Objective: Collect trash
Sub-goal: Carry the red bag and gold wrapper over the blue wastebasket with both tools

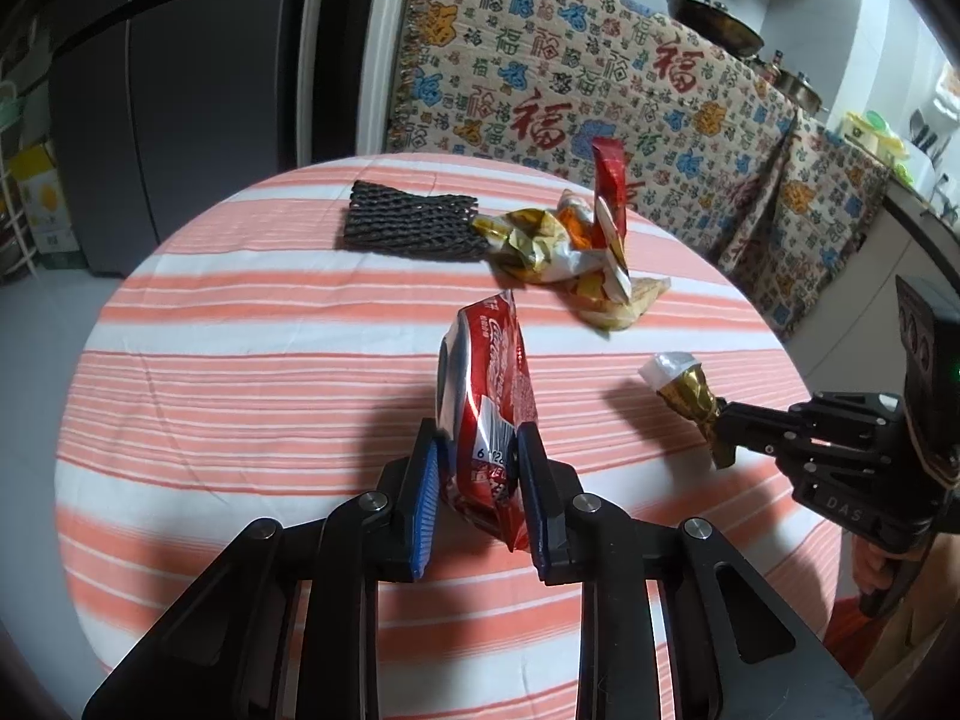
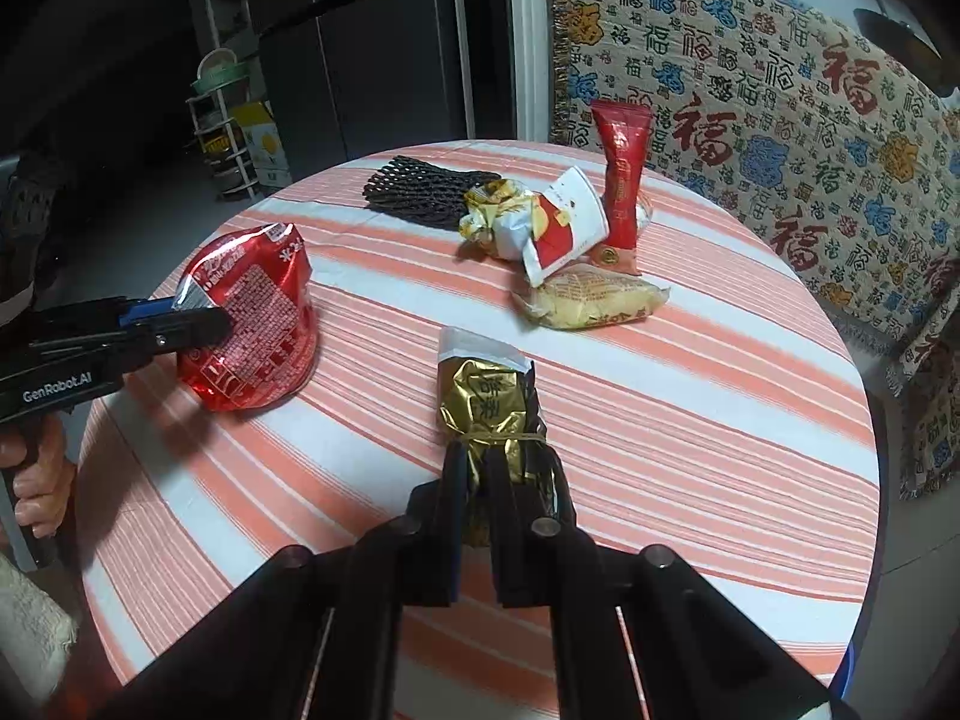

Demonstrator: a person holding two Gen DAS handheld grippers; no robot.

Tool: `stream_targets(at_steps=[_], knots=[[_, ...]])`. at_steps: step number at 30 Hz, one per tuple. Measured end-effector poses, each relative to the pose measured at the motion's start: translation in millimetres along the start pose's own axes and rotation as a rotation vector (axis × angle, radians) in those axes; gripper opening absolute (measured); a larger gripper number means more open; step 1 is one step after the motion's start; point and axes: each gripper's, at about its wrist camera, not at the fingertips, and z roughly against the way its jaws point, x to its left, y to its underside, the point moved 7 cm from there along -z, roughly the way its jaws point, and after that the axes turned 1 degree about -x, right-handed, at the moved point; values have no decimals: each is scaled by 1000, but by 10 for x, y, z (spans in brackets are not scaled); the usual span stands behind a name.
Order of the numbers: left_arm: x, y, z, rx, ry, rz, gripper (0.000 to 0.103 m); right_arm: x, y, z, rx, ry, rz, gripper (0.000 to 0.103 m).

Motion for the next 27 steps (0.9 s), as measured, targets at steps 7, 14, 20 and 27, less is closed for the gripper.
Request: stream_targets(at_steps=[7, 14, 20, 27], knots=[[-18, 0, -11, -1, -12, -1, 24, -4, 22, -45, 7, 57, 46, 51], [-16, 14, -1, 10, -17, 1, 26, 10, 45, -67, 50, 69, 56, 5], [-22, 83, -46, 46, -29, -15, 50, -39, 18, 30, 15, 57, 12, 5], [-25, 157, -179, 87, -63, -39, 51, -34, 13, 0, 17, 54, 8, 5]])
